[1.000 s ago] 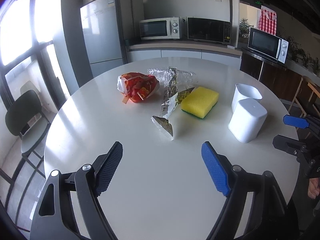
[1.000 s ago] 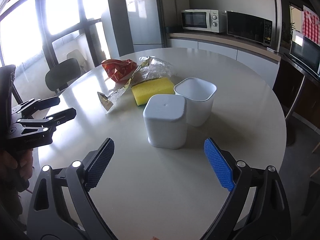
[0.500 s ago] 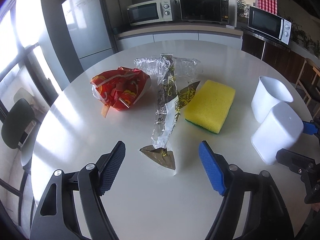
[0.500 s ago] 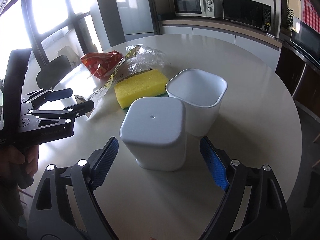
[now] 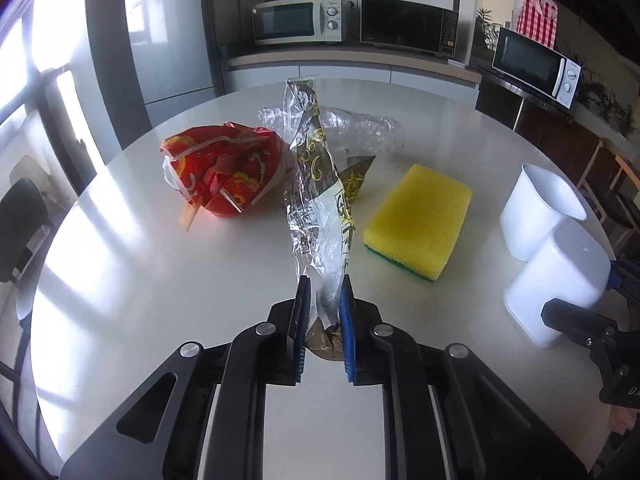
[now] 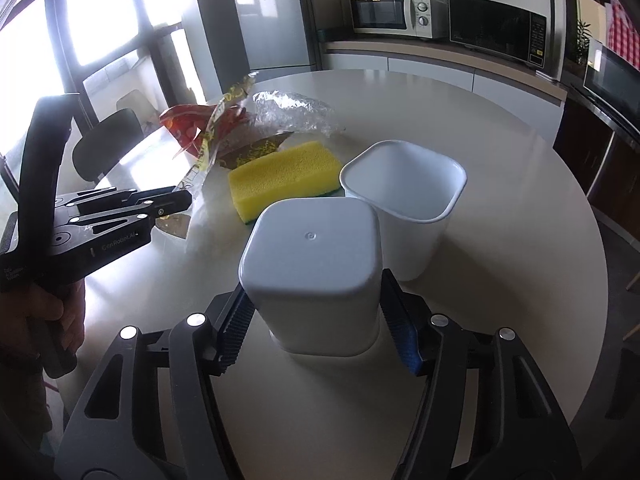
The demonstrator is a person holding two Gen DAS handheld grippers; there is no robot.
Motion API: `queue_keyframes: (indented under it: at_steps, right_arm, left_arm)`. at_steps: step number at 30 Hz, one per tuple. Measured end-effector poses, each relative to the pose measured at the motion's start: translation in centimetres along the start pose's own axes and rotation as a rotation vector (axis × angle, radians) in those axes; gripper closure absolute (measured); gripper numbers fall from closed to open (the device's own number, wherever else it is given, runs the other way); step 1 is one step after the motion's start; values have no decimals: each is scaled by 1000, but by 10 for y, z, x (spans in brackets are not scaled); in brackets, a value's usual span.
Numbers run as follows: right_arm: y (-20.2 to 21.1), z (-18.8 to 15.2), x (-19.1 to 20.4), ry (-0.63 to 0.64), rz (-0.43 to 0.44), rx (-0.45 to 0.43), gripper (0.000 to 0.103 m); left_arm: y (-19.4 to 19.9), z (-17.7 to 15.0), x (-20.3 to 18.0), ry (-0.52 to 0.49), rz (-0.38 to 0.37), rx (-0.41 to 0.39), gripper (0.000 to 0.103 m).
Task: Collect trash
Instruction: 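Grasp the silver foil wrapper with the left tool while the right tool grasps a white square cup, then carry the foil wrapper and white cup down over the wastebasket with both tools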
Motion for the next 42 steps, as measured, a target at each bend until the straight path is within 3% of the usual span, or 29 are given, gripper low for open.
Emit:
queue_keyframes:
  at_steps: [1, 13, 20, 26, 32, 37, 42]
  right_arm:
    - [2, 0, 1, 1, 3, -8, 46]
    - [33, -18, 22, -3, 49, -42, 46]
    - [62, -38, 35, 37, 65, -62, 46]
    - [86, -45, 41, 10, 79, -124, 46]
    - [110, -55, 57, 24, 104, -146, 46]
    - [126, -70, 69, 54, 120, -133, 46]
    - [147, -83, 80, 75, 132, -125, 46]
  left_arm:
    - [6, 0, 2, 16, -2, -13, 95]
    - [83, -22, 12, 176, -40, -127, 97]
    - [123, -48, 8, 191, -14, -192, 97]
    - [144, -69, -9, 133, 0, -166, 97]
    - [171, -85, -14, 181, -50, -168, 97]
    - [188, -103, -17, 216, -78, -161, 98]
    - [206, -117, -30, 164, -84, -157, 98]
Point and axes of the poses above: each gripper's, at about its wrist camera, not at the fingertips, and y roughly against the way its jaws point, x to its left, z to its top, the point moved 9 cm from there along -y, roughly the way its jaws point, and after that the axes turned 8 degrees about -x, right-handed, at the moved point
